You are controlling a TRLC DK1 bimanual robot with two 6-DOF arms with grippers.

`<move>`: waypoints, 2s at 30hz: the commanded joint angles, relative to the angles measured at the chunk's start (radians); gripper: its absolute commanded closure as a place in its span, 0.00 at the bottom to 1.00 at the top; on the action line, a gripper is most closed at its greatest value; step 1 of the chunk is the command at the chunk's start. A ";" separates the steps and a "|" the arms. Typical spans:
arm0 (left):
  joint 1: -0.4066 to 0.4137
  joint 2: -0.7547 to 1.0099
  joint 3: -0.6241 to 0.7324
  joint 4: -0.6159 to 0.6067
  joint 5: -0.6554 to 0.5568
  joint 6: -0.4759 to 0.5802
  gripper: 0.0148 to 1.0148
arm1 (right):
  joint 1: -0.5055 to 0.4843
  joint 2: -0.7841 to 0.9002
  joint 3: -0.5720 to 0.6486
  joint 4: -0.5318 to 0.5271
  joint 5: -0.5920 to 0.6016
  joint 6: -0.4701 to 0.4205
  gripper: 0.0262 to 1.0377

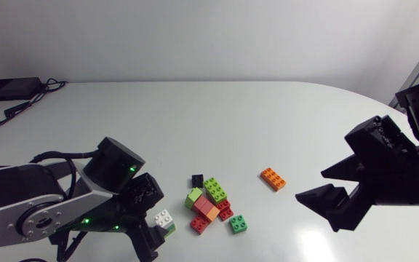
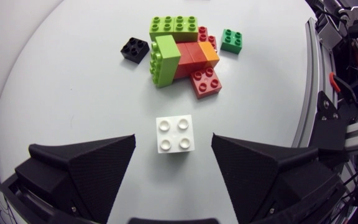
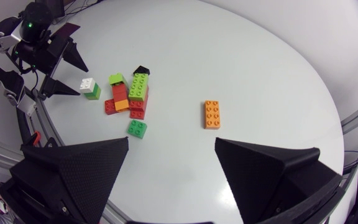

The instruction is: Separate the duplo bricks

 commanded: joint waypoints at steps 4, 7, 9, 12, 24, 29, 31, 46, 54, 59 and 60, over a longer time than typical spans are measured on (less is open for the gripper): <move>-0.006 0.079 -0.035 0.041 -0.009 -0.034 0.21 | -0.006 0.016 -0.021 0.012 0.002 -0.008 0.04; -0.006 0.105 -0.033 0.062 -0.009 -0.034 0.21 | -0.008 0.016 -0.024 0.012 0.002 -0.008 0.04; -0.006 0.119 -0.030 0.076 -0.011 -0.036 0.30 | -0.008 0.014 -0.024 0.012 0.002 -0.008 0.04; -0.014 0.130 -0.032 0.088 -0.009 -0.042 0.56 | -0.008 0.014 -0.022 0.010 0.002 -0.010 0.04; -0.025 0.030 -0.073 0.096 -0.009 -0.042 0.72 | 0.006 0.011 -0.022 0.019 0.000 -0.016 0.04; -0.020 -0.039 -0.076 0.096 -0.006 -0.037 0.72 | 0.008 0.001 -0.018 0.024 -0.001 -0.025 0.04; 0.000 -0.109 -0.070 0.091 0.045 -0.036 0.72 | 0.008 -0.009 -0.015 0.024 -0.003 -0.033 0.04; 0.040 -0.338 0.013 -0.047 0.523 0.076 0.72 | 0.026 -0.053 -0.015 0.048 -0.371 -0.205 0.04; 0.032 -0.186 0.171 -0.039 0.595 0.139 0.72 | 0.075 0.036 -0.012 0.053 -0.475 -0.334 0.04; 0.031 -0.020 0.286 -0.039 0.644 0.178 0.72 | 0.051 0.136 -0.016 0.090 -0.540 -0.412 0.04; 0.031 0.007 0.304 -0.039 0.655 0.182 0.72 | 0.043 0.154 -0.016 0.096 -0.551 -0.429 0.04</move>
